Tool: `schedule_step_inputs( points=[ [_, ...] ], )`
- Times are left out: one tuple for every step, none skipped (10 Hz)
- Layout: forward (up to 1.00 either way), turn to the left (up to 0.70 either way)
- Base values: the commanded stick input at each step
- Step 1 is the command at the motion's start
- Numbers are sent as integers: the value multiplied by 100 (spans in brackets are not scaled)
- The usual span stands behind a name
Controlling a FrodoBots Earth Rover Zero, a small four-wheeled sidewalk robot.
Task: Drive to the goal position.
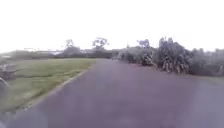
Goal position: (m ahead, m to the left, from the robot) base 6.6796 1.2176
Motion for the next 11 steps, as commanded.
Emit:
schedule_step_inputs(
  points=[
    [70,0],
    [70,-1],
    [70,-7],
    [70,-13],
    [70,-19],
    [70,-25],
    [70,-31],
    [70,-31],
    [70,-19],
    [70,-6],
    [70,0]
  ],
)
